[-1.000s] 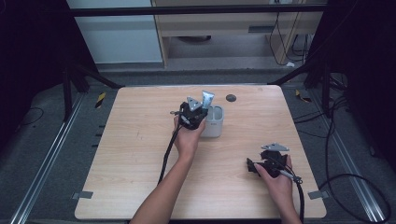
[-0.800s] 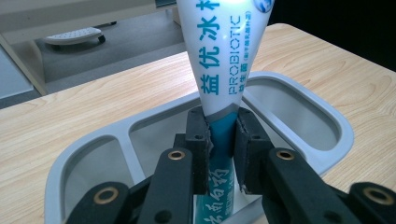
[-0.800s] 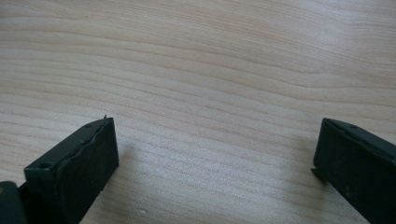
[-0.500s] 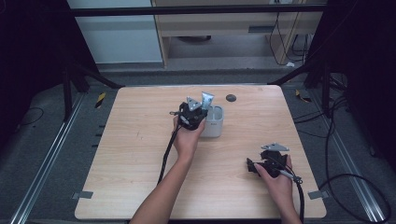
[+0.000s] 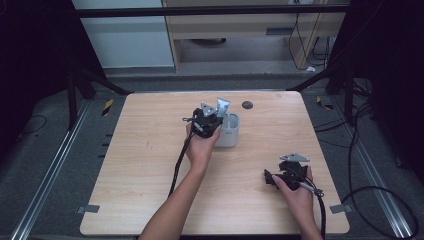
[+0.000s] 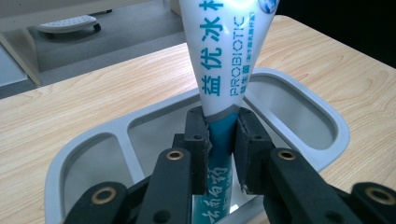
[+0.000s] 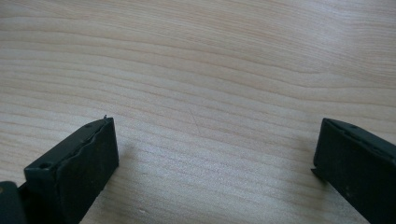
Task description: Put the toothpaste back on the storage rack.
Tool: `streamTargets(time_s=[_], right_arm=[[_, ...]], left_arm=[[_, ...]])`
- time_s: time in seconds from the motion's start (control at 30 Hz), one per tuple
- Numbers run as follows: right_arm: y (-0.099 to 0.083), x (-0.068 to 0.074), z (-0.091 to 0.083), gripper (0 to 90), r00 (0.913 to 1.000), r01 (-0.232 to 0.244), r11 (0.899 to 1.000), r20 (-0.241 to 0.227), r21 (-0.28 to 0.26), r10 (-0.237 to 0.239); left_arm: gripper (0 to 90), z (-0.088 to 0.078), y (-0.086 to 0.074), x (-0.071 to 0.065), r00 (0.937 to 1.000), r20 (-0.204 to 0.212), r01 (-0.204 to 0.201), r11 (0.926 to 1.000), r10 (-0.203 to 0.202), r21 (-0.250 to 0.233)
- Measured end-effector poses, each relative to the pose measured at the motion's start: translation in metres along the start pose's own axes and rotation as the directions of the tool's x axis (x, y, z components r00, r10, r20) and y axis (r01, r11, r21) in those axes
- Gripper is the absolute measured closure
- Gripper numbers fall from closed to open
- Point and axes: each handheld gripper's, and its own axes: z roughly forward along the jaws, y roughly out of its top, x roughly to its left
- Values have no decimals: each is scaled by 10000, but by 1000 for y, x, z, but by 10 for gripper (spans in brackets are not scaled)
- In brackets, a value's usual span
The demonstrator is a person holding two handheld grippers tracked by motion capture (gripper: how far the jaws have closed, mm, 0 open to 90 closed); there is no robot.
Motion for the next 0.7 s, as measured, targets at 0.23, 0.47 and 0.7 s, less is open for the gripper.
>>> streamTargets(time_s=[0.23, 0.47, 0.7], right_arm=[[0, 0, 0, 3, 10000, 2, 10000, -1, 0, -2], [0, 0, 0, 3, 10000, 1, 10000, 0, 0, -1], [0, 0, 0, 3, 10000, 2, 10000, -2, 0, -2]], left_arm=[[757, 1, 1, 0, 10000, 38, 38, 10000, -38, 29], [751, 0, 1, 0, 10000, 20, 73, 10000, -73, 19], [745, 0, 1, 0, 10000, 22, 78, 10000, -78, -3]])
